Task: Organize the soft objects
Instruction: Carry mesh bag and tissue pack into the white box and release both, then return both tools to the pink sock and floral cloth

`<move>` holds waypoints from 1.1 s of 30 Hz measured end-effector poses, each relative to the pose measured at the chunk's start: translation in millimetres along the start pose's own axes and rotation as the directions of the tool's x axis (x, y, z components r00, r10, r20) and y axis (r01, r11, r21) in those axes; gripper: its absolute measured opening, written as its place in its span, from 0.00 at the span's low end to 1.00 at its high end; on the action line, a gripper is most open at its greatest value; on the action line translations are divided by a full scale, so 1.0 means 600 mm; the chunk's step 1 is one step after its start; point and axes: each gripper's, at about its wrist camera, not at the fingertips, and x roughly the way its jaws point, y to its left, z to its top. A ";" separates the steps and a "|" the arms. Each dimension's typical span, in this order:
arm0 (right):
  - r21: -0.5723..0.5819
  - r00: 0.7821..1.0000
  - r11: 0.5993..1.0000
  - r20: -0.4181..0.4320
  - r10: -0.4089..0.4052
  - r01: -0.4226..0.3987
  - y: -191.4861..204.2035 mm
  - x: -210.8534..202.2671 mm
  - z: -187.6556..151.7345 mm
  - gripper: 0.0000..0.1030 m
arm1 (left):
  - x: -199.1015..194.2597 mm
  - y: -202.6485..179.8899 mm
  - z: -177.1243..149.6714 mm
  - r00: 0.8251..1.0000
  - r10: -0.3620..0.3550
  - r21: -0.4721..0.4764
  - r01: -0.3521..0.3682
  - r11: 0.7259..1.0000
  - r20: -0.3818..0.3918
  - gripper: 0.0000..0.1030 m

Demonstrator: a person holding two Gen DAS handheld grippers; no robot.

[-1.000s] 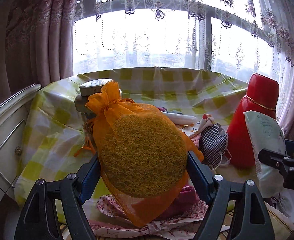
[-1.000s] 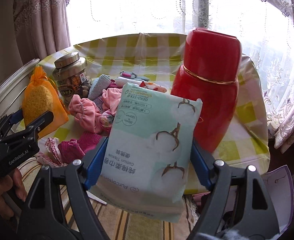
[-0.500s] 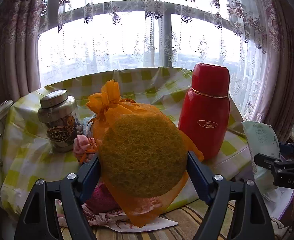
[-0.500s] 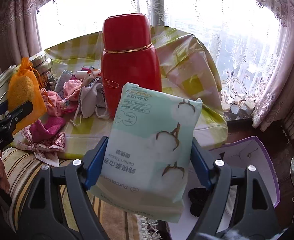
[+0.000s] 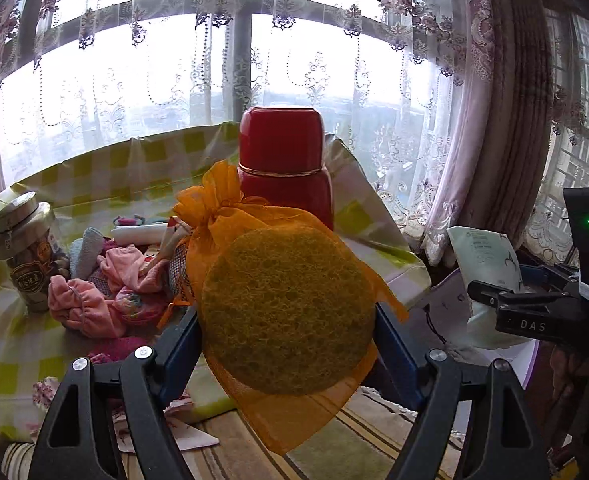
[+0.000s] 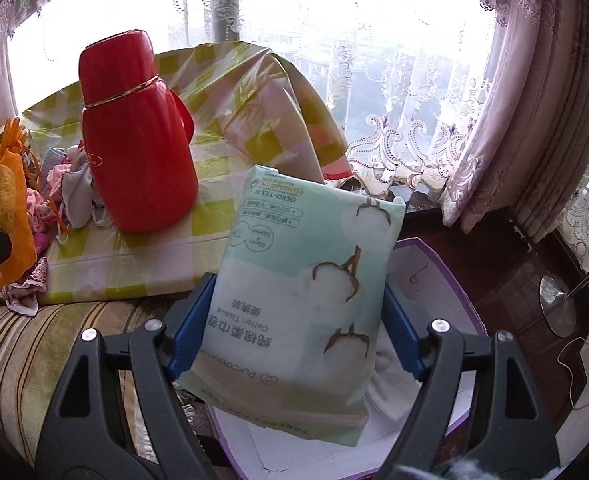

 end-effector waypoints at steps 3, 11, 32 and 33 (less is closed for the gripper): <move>0.023 1.000 0.999 -0.007 -0.028 0.028 -0.029 0.000 -0.002 0.79 | 0.014 -0.028 0.003 0.997 -0.066 0.003 0.066 0.998 -0.025 0.79; 0.063 0.995 0.993 0.002 -0.097 0.097 -0.083 -0.014 -0.002 0.79 | 0.041 -0.107 0.004 0.972 -0.222 0.026 0.225 0.974 -0.080 0.79; 0.069 0.997 0.994 -0.009 -0.083 0.083 -0.083 -0.022 0.000 0.83 | 0.081 -0.108 0.006 0.939 -0.303 -0.030 0.302 0.953 -0.164 0.85; 0.062 0.997 0.995 -0.007 -0.077 0.077 -0.077 -0.023 0.001 0.83 | 0.078 -0.100 0.007 0.941 -0.298 -0.037 0.295 0.955 -0.159 0.85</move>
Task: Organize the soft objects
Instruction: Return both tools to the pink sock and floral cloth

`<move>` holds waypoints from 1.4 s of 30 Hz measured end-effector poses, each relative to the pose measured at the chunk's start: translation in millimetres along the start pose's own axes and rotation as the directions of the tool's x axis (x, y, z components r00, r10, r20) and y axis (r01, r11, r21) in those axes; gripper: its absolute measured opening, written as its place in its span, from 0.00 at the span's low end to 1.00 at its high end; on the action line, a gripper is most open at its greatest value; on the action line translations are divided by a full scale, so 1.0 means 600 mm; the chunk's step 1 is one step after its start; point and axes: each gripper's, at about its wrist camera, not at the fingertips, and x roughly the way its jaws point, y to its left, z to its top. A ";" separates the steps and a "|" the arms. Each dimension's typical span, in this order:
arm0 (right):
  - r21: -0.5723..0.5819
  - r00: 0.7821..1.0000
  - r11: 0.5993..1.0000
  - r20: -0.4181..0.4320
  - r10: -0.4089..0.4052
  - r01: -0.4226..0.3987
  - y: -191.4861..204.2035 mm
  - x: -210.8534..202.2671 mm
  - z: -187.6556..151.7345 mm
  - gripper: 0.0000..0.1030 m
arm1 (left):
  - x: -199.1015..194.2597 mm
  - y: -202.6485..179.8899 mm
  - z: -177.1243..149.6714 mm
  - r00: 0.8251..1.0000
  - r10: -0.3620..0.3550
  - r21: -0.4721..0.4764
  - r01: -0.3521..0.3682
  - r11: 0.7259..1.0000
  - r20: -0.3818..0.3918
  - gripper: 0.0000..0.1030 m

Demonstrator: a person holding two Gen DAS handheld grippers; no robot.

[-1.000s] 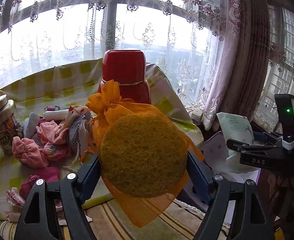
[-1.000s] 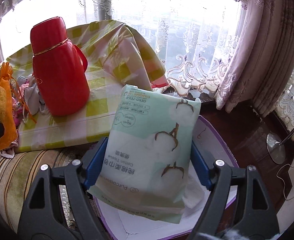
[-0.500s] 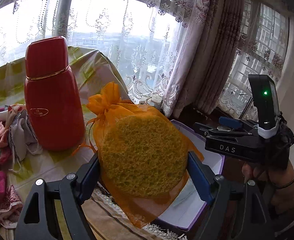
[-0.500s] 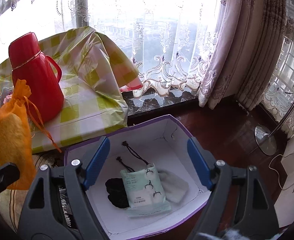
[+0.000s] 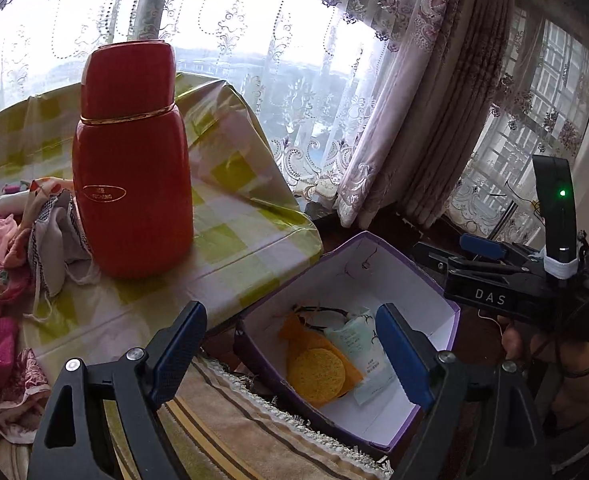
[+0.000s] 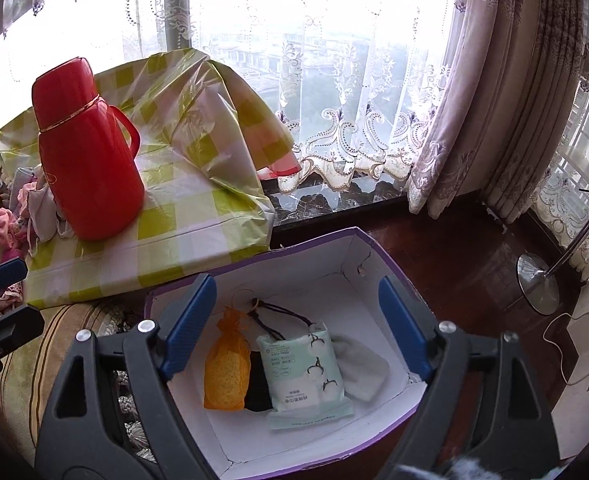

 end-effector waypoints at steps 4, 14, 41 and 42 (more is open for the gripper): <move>-0.036 0.999 0.999 -0.003 0.034 -0.034 0.030 -0.005 0.001 0.83 | -0.023 0.026 -0.007 0.999 0.026 -0.021 -0.026 0.999 0.021 0.85; -0.164 0.982 0.968 -0.033 0.187 -0.189 0.151 -0.016 -0.005 0.83 | -0.091 0.129 -0.033 0.992 0.114 -0.142 -0.106 0.984 0.046 0.85; -0.359 0.920 0.847 -0.162 0.358 -0.393 0.375 -0.003 -0.023 0.83 | -0.161 0.407 -0.142 0.934 0.234 -0.318 -0.316 0.894 -0.271 0.62; -0.366 0.917 0.841 -0.164 0.363 -0.399 0.381 -0.004 -0.023 0.83 | -0.153 0.407 -0.140 0.928 0.236 -0.298 -0.321 0.899 -0.287 0.62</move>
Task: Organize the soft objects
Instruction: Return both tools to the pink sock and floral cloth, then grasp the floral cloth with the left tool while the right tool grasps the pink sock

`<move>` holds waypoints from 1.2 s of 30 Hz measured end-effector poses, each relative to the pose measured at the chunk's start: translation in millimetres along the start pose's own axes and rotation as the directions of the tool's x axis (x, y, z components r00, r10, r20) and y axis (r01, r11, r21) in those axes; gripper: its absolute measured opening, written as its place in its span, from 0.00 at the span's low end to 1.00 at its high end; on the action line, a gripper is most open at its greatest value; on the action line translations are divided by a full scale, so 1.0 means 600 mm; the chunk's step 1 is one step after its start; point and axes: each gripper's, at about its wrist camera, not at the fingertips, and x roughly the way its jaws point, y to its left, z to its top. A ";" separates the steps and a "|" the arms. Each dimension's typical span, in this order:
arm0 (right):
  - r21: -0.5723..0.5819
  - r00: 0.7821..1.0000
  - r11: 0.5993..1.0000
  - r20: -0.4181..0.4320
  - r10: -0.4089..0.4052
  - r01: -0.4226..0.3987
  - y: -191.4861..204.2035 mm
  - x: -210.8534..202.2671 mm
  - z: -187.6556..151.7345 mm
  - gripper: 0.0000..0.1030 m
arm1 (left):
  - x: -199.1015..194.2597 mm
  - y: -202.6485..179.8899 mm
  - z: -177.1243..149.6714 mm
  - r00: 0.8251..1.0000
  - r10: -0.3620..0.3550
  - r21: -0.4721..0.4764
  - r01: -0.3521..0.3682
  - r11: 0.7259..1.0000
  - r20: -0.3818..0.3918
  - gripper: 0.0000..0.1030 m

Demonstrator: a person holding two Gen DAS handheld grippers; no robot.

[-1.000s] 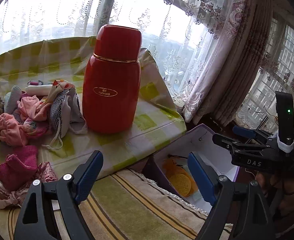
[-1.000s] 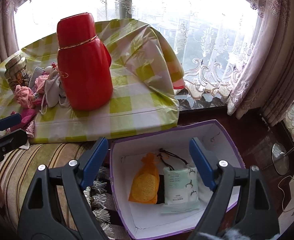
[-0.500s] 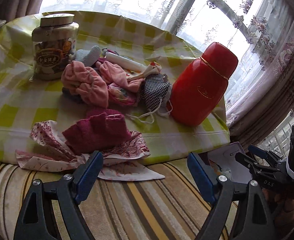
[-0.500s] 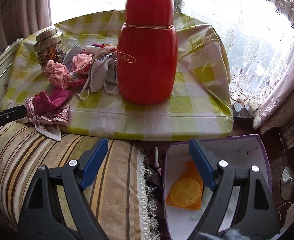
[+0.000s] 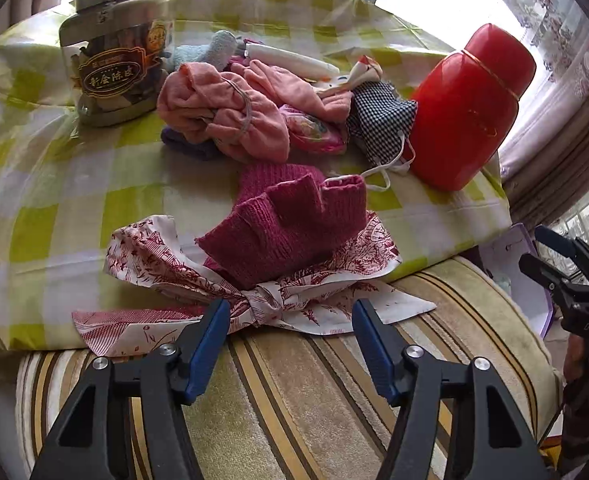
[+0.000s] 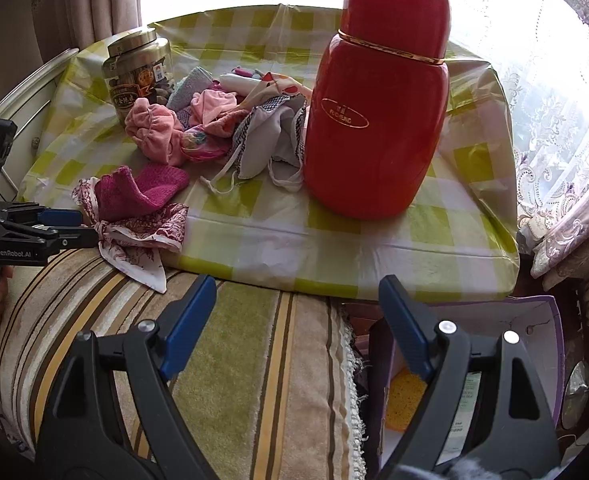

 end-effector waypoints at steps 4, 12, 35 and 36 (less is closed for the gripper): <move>-0.036 1.000 0.999 0.001 0.028 -0.028 0.028 0.004 0.015 0.83 | 0.033 -0.003 0.012 0.997 0.040 0.048 -0.037 0.998 -0.067 0.62; -0.090 0.993 0.989 -0.015 0.117 -0.118 0.087 0.024 0.052 0.83 | 0.067 0.002 0.024 0.990 0.090 0.097 -0.080 0.992 -0.108 0.46; -0.037 0.946 0.968 -0.222 0.235 -0.249 0.225 0.228 0.146 0.85 | 0.051 0.013 0.010 0.998 -0.059 0.065 0.061 0.996 -0.039 0.21; -0.038 0.945 0.968 -0.225 0.235 -0.250 0.227 0.234 0.146 0.85 | 0.050 0.014 0.009 0.997 -0.062 0.063 0.064 0.996 -0.037 0.21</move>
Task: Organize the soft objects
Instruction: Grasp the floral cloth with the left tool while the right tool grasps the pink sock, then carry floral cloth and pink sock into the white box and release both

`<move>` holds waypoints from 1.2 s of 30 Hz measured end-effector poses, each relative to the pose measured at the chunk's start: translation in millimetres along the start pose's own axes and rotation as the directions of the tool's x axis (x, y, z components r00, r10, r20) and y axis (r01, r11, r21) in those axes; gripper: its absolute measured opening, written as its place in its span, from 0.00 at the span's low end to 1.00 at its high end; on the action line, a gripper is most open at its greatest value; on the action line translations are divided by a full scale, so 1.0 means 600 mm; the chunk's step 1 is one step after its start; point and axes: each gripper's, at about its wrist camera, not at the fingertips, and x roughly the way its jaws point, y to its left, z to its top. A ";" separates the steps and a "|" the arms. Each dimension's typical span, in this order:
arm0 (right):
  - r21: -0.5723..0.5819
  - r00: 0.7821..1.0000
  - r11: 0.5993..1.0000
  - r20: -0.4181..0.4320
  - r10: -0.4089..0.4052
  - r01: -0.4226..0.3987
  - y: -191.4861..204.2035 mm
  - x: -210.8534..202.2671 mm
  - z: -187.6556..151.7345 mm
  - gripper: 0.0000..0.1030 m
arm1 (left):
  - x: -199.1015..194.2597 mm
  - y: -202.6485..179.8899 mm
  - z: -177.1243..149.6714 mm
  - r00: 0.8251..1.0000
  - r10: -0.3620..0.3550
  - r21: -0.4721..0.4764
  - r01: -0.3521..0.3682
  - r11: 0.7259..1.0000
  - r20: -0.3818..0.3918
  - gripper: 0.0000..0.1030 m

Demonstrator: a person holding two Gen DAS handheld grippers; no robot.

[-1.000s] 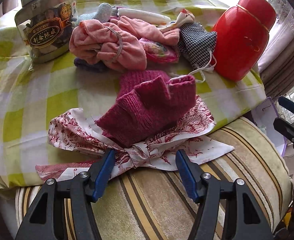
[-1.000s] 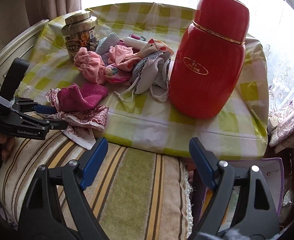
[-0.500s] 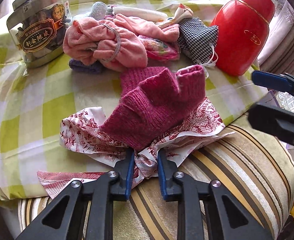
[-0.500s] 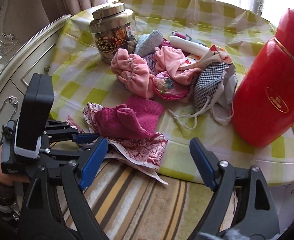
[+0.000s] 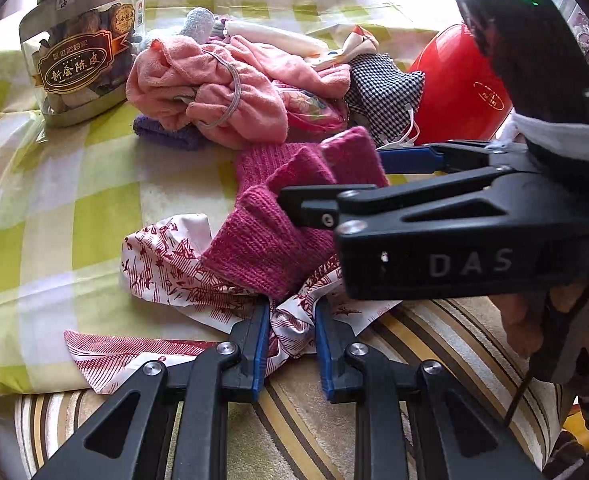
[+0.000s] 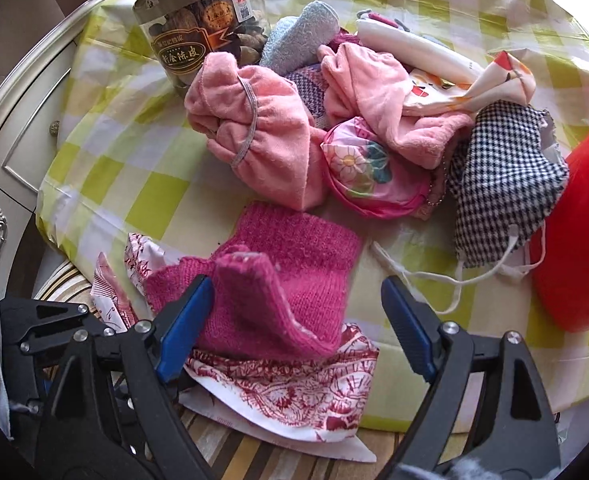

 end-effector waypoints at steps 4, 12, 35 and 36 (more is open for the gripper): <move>-0.015 1.000 1.000 -0.020 -0.013 0.013 0.004 0.024 -0.004 0.73 | 0.000 0.018 0.003 1.000 -0.011 -0.007 0.011 1.000 0.007 0.21; -0.002 0.999 1.000 0.028 -0.017 0.017 0.000 0.007 -0.016 0.23 | -0.018 0.025 -0.014 1.000 -0.010 -0.038 0.011 0.999 0.028 0.21; 0.115 0.974 0.989 0.194 -0.116 0.095 -0.090 -0.160 -0.115 0.22 | -0.089 -0.007 -0.036 0.981 0.079 -0.119 -0.058 0.991 0.177 0.21; 0.123 0.973 0.987 0.196 -0.124 0.101 -0.097 -0.167 -0.121 0.22 | -0.091 -0.010 -0.037 0.981 0.078 -0.116 -0.057 0.992 0.181 0.21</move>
